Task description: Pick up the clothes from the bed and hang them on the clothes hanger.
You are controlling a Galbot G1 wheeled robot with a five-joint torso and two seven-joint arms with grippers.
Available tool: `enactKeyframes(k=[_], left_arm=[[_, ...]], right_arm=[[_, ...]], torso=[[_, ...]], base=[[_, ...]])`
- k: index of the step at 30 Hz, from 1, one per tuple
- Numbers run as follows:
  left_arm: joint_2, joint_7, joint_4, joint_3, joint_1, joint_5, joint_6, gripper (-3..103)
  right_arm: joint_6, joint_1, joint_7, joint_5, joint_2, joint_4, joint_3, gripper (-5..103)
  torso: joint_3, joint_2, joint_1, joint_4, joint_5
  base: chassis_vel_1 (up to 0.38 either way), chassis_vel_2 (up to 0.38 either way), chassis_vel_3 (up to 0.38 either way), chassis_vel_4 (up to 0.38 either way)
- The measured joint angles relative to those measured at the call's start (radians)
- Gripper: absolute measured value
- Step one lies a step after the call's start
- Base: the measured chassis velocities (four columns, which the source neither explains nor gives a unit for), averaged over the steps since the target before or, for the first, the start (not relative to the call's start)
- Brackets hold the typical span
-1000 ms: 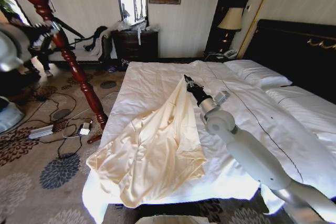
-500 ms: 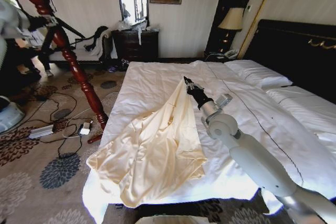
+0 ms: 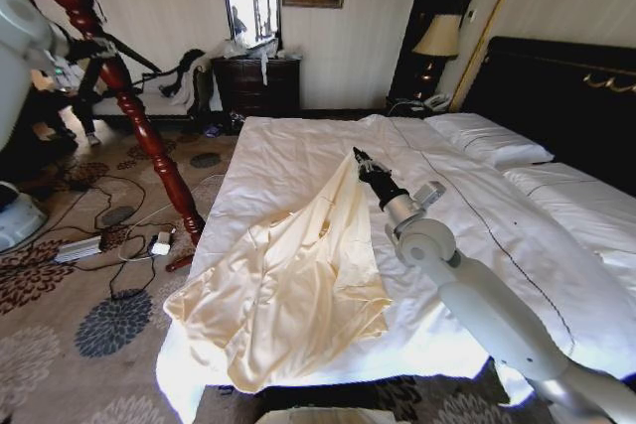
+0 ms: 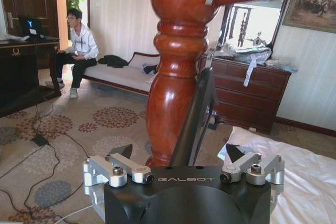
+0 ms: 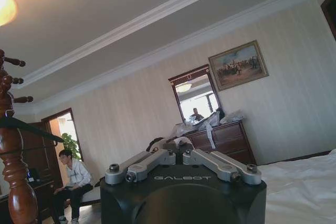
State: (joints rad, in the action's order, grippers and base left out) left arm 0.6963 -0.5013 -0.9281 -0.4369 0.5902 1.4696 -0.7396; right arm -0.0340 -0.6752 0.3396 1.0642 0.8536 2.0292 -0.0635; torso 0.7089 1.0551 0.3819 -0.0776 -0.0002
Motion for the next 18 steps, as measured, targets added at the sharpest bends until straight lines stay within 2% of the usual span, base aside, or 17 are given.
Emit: enactKeyframes(k=[3,6,8,11,15,18], left_arm=[[-0.002,0.000,-0.008,0.011,-0.019,0.000,0.001,90],[-0.002,0.000,-0.012,0.015,-0.025,0.000,0.001,85],[-0.002,0.000,-0.014,0.017,-0.027,0.000,0.002,73],[-0.006,0.000,-0.021,0.017,-0.027,0.004,0.002,68],[-0.015,0.000,-0.038,0.013,-0.030,0.009,0.003,45],[-0.016,0.000,-0.041,0.012,-0.031,0.009,0.003,40]], right_arm=[[0.001,-0.006,-0.001,-0.004,0.000,0.000,-0.002,1],[0.002,-0.007,-0.001,-0.007,0.001,0.000,-0.002,1],[0.003,-0.010,-0.001,-0.008,0.001,0.000,-0.004,1],[0.003,-0.016,-0.001,-0.011,0.001,0.000,-0.007,1],[0.005,-0.029,-0.002,-0.023,0.002,0.002,-0.012,1],[0.006,-0.032,-0.002,-0.024,0.001,0.004,-0.016,1]], torso=[[0.000,0.000,0.000,-0.0004,0.0000],[0.000,0.000,0.000,-0.0004,0.0001],[0.000,0.000,0.000,-0.0003,0.0001],[0.000,0.000,0.000,-0.0003,0.0001],[0.000,0.000,0.000,-0.0003,0.0002],[0.000,0.000,0.000,-0.0003,0.0002]], base=[[0.000,0.000,0.000,0.000],[0.000,0.000,0.000,0.000],[0.000,0.000,0.000,0.000],[0.000,0.000,0.000,0.000],[0.000,0.000,0.000,0.000],[0.000,0.000,0.000,0.000]])
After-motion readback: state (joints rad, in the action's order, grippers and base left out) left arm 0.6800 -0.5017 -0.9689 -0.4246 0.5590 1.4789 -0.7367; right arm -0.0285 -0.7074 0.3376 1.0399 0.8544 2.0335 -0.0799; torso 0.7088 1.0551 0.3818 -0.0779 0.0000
